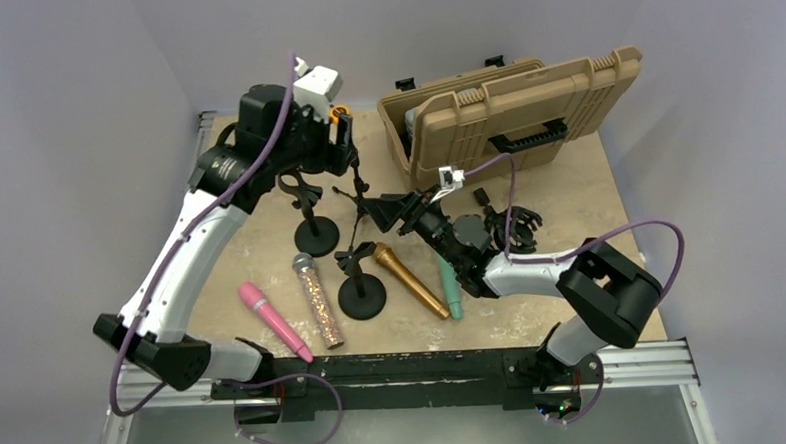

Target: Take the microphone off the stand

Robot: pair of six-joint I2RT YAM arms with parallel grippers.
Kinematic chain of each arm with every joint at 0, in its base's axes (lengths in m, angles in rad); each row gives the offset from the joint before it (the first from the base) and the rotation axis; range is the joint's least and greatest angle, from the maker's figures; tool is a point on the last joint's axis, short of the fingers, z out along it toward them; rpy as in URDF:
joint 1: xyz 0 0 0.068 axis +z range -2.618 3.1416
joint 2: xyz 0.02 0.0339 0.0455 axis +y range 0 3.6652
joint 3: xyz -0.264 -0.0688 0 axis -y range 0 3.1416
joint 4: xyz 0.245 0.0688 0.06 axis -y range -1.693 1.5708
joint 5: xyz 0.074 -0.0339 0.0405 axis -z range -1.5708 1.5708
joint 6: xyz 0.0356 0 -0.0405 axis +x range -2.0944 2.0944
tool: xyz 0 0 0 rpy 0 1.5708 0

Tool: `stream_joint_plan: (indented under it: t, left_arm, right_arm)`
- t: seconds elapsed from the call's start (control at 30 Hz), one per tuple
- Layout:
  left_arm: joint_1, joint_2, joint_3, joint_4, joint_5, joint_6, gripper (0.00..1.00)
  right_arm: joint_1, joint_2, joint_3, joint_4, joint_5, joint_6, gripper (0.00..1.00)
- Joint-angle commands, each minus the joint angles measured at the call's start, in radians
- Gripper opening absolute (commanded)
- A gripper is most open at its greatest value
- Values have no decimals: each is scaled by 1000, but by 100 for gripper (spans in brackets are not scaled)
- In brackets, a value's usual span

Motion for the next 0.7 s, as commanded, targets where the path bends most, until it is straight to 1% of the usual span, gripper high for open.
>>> stream_joint_plan:
  t: [0.0, 0.17, 0.23, 0.3, 0.37, 0.43, 0.53, 0.6, 0.67]
  left_arm:
    - [-38, 116, 73, -26, -12, 95, 69]
    - [-79, 244, 128, -34, -46, 105, 70]
    - [-87, 270, 127, -41, -67, 136, 70]
    - [-90, 285, 117, -47, -118, 144, 69]
    - [-89, 289, 103, -50, -127, 156, 64]
    - [-89, 283, 83, -49, -117, 162, 56]
    - [-89, 262, 46, -37, -80, 163, 44]
    - [-89, 249, 27, -35, -47, 168, 41]
    - [-87, 244, 18, -47, -17, 175, 39]
  right_arm:
    - [-4, -69, -15, 9, 7, -23, 83]
    - [-4, -72, -8, -11, 17, -29, 80]
    - [-3, -53, 17, -37, 17, -38, 78]
    - [-4, -37, 38, -64, 31, -46, 77]
    - [-3, -28, 52, -73, 38, -52, 77]
    - [-4, -6, 73, -100, 55, -61, 77]
    - [-4, 26, 90, -94, 60, -62, 74]
    - [-3, 46, 102, -91, 56, -60, 72]
    - [-4, 64, 116, -93, 56, -57, 71]
